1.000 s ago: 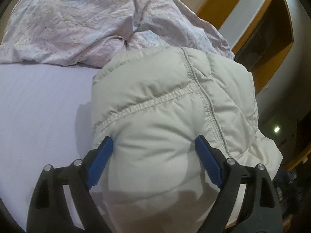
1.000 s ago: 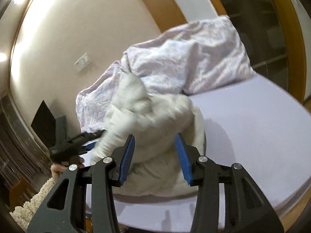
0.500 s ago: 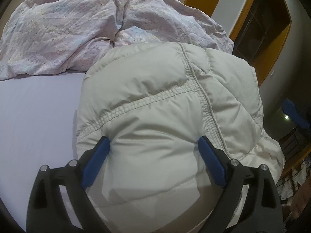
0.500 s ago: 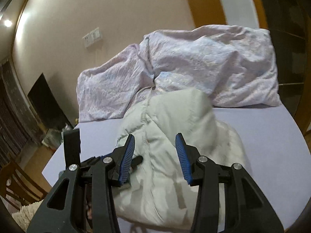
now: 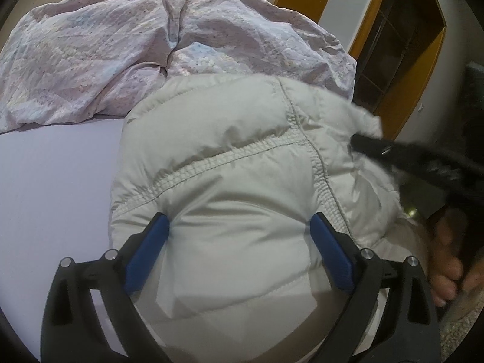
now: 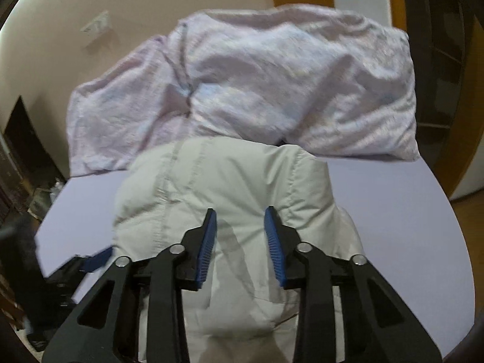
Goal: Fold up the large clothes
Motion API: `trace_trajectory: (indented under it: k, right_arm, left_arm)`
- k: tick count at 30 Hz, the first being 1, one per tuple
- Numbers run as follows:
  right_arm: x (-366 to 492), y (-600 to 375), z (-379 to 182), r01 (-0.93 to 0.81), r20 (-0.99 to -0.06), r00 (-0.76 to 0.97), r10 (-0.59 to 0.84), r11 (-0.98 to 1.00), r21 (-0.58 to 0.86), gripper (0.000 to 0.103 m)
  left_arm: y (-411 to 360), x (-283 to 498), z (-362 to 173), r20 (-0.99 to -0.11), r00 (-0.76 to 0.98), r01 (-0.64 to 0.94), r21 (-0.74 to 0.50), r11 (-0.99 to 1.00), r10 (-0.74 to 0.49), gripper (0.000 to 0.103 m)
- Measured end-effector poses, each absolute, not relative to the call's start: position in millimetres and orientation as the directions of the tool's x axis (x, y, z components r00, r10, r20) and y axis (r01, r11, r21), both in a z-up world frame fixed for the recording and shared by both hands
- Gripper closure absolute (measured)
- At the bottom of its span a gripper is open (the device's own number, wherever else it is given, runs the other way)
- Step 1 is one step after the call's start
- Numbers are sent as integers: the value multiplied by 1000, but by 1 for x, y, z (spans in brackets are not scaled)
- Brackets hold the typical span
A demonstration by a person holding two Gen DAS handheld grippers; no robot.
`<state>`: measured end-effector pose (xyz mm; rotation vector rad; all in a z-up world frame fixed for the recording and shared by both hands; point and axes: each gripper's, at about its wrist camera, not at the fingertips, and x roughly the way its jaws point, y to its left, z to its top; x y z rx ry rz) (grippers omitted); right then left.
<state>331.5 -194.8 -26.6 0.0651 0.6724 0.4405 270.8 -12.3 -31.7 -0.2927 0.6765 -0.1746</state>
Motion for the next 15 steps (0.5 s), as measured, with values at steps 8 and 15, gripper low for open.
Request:
trace_trajectory:
  k: [8, 15]
  right_arm:
    - [364, -212, -76, -357, -622, 638, 453, 890, 282, 74]
    - [379, -229, -103, -354, -611, 598, 519, 855, 380, 74]
  left_arm:
    - [-10, 269, -18, -548, 771, 122, -373, 920, -324, 10]
    - [10, 276, 2, -535, 769, 112, -426, 898, -350, 10]
